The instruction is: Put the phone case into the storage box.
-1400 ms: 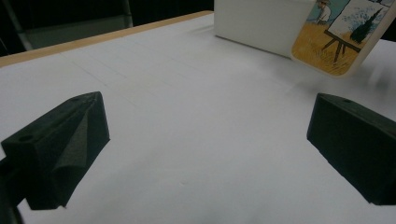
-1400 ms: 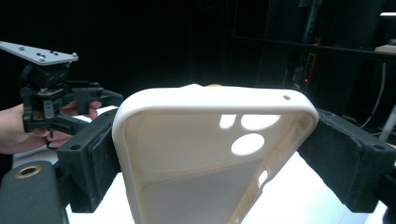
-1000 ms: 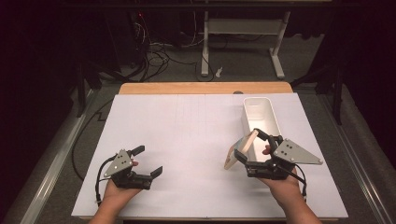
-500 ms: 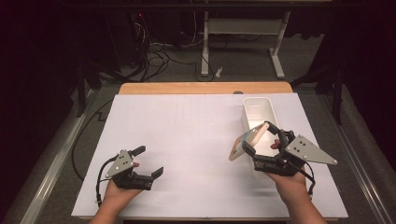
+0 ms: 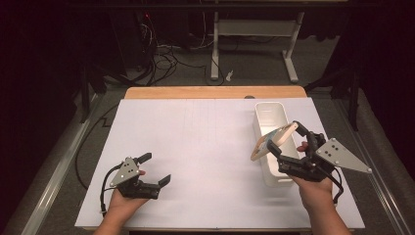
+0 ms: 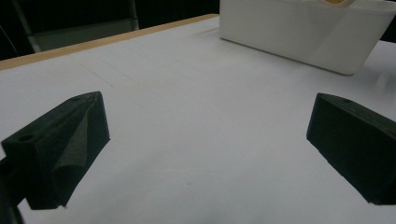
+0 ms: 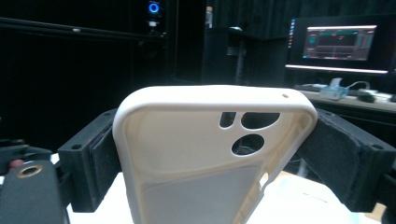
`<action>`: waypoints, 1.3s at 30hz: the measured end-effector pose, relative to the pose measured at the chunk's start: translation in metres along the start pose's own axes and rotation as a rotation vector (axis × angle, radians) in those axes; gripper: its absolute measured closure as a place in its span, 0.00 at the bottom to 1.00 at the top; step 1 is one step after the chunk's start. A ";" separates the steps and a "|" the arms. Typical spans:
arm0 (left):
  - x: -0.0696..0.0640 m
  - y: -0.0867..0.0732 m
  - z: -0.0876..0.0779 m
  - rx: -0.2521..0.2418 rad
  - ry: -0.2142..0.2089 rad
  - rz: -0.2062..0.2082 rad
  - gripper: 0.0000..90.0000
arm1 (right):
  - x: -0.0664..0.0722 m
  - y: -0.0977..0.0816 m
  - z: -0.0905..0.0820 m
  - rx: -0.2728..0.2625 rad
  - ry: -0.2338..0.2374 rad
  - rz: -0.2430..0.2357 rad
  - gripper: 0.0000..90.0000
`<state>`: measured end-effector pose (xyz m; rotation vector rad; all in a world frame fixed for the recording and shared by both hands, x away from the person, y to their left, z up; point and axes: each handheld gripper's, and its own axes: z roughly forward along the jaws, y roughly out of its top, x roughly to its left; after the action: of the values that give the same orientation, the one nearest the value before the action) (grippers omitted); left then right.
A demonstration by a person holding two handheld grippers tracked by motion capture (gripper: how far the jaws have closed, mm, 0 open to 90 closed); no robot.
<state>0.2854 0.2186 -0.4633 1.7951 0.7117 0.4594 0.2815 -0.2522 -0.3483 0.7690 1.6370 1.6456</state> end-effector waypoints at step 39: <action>0.001 0.000 -0.001 -0.015 0.004 -0.007 0.01 | -0.030 0.002 -0.020 -0.001 -0.191 -0.025 0.13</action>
<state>0.2851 0.2198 -0.4625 1.7782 0.7150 0.4626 0.2835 -0.2883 -0.3449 0.8733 1.5059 1.5062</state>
